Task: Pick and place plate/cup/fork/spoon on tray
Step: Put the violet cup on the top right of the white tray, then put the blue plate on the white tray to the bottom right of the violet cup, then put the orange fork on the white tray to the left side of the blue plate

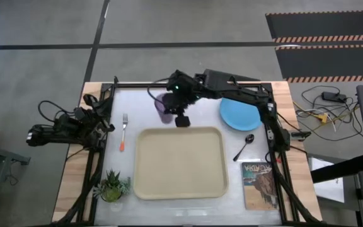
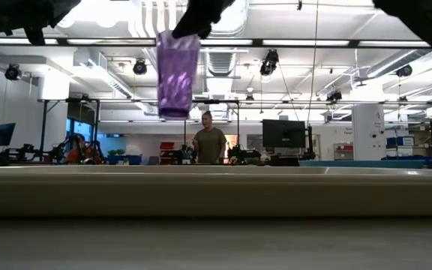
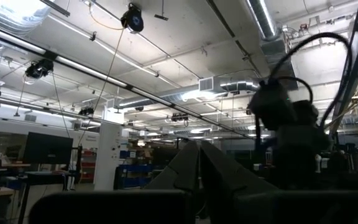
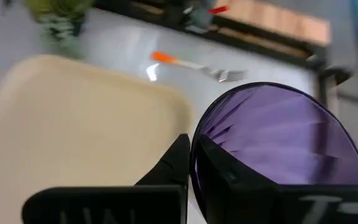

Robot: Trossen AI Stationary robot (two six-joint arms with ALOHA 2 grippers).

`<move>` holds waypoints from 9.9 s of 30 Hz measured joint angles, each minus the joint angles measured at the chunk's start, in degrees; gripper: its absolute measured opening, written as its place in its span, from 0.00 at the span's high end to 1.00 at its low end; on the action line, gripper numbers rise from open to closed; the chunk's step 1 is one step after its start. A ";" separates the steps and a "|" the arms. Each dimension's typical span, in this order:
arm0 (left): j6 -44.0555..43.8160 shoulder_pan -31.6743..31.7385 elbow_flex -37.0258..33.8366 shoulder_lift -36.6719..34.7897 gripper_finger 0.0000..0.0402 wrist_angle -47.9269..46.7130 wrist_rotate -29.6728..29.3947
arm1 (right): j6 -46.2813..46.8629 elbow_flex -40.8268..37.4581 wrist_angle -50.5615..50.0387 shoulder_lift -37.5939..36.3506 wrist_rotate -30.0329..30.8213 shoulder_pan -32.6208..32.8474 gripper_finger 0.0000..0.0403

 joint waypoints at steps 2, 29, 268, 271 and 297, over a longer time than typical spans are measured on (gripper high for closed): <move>-0.01 0.00 0.00 0.00 1.00 0.41 0.00 | 3.41 -0.70 -3.83 -0.92 0.03 1.66 0.98; -4.68 0.00 -0.09 0.00 1.00 -0.71 0.02 | 38.21 -66.75 26.51 -37.19 28.82 18.21 0.98; -4.54 -0.02 -0.04 0.00 1.00 0.30 0.04 | 16.67 -21.98 12.12 -3.62 14.09 28.41 0.98; -6.13 -0.02 -0.19 0.02 1.00 -1.20 0.02 | 17.31 -21.98 12.76 -0.92 13.90 29.21 0.98; -12.00 -0.01 -1.08 0.02 1.00 -0.24 0.63 | 24.07 -20.58 15.45 9.27 15.57 29.44 0.88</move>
